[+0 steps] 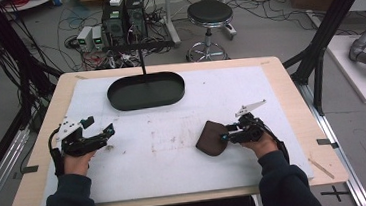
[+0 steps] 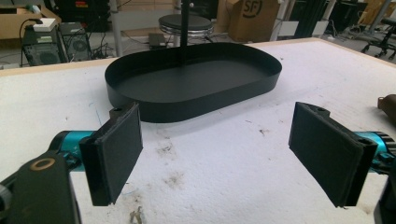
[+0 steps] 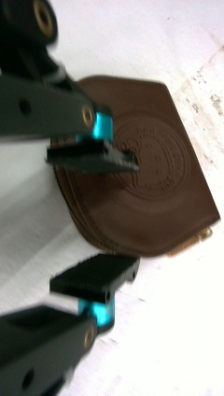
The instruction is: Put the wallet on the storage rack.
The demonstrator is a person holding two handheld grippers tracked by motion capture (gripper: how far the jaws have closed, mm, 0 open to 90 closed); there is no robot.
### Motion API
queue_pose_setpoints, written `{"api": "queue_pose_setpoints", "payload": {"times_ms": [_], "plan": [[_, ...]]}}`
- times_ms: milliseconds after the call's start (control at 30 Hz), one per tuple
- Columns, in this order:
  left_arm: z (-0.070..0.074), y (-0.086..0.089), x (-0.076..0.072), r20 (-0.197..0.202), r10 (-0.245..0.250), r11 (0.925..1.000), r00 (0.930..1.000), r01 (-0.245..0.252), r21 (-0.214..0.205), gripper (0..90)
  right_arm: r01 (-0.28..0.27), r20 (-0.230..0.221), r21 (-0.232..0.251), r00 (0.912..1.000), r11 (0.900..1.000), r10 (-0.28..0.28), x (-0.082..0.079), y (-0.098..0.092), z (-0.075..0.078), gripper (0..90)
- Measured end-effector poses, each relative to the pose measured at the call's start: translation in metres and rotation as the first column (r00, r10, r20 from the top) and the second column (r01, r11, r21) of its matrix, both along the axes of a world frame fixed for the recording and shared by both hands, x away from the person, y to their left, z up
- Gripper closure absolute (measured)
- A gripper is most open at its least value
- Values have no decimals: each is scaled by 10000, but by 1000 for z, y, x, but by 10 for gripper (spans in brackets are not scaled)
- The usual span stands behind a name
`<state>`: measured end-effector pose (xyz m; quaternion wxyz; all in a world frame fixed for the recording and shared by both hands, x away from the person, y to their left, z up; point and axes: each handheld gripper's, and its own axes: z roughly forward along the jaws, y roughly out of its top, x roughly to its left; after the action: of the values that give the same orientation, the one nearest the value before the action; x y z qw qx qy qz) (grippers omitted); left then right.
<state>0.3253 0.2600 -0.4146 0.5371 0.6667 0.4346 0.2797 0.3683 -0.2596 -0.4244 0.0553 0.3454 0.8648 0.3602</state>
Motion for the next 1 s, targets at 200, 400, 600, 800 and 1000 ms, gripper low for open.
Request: {"api": "queue_pose_setpoints", "payload": {"times_ms": [200, 400, 600, 800, 1000], "plan": [[0, -2, 2, 13, -169, 9998, 9999, 169, -51, 176, -872, 1863, -2091, 9742, 9740, 1272, 17, 23, 11, 691], [0, -3, 3, 20, -269, 9996, 9996, 269, -77, 178, 877, 2453, -1858, 9686, 9787, -403, 11, 32, 17, 388], [0, -4, 3, 26, -289, 9995, 9996, 290, -102, 181, 2372, 2552, -742, 9435, 9686, -2115, -13, 49, 13, 187], [0, -4, 3, 7, -284, 9995, 9996, 284, -155, 185, 2060, 2781, -1303, 9465, 9698, -1637, -22, 82, -2, 184], [0, -1, 3, -5, -234, 9995, 9997, 234, -218, 186, 903, 2152, -939, 9742, 9915, -683, -13, 66, -2, 254]]}}
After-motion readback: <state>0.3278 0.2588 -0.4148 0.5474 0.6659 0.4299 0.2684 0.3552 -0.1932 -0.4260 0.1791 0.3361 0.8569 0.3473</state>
